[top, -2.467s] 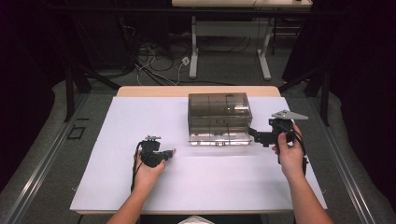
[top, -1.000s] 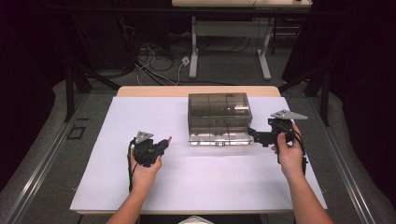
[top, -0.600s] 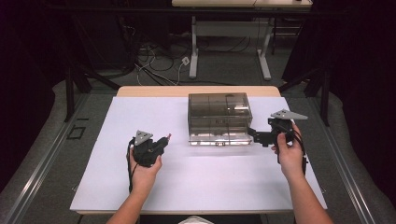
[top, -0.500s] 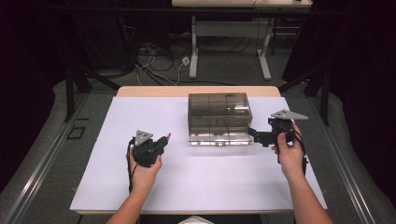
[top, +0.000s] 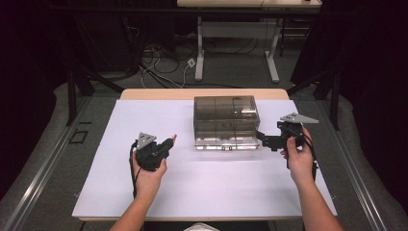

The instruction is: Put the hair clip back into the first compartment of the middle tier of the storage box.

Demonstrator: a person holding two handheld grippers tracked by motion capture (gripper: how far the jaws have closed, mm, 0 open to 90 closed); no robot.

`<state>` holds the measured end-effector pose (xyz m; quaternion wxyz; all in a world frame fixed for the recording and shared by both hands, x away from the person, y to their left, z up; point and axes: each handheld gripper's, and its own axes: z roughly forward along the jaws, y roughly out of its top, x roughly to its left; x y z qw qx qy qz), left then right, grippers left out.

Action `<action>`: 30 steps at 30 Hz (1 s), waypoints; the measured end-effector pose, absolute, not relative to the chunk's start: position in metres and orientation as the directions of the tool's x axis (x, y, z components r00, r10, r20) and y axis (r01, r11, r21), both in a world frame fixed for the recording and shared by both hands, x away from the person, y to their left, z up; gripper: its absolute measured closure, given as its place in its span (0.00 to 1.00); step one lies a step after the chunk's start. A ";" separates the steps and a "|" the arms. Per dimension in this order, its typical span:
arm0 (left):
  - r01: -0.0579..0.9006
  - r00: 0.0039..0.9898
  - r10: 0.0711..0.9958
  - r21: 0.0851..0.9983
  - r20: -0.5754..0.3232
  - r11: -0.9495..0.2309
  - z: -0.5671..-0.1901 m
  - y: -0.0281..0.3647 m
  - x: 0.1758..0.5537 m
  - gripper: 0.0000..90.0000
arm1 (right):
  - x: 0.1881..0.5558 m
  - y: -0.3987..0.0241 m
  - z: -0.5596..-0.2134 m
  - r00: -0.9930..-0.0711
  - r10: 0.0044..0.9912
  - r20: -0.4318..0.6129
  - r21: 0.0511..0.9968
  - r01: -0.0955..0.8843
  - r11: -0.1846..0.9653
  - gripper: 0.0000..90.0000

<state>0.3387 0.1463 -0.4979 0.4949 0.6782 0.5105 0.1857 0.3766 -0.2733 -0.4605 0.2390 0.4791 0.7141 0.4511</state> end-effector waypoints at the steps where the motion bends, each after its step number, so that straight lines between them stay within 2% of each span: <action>1: 0.509 0.410 0.876 0.860 -0.254 0.011 -0.498 0.145 0.339 0.95 | 0.377 -0.273 -0.461 -0.426 0.900 0.092 0.876 0.465 0.131 0.06; 15: 0.516 0.422 0.864 0.856 -0.273 0.018 -0.490 0.135 0.347 0.95 | 0.378 -0.273 -0.461 -0.426 0.900 0.097 0.873 0.470 0.128 0.06; 30: 0.502 0.456 0.856 0.865 -0.245 -0.020 -0.474 0.116 0.358 0.95 | 0.379 -0.275 -0.462 -0.433 0.897 0.088 0.875 0.464 0.139 0.06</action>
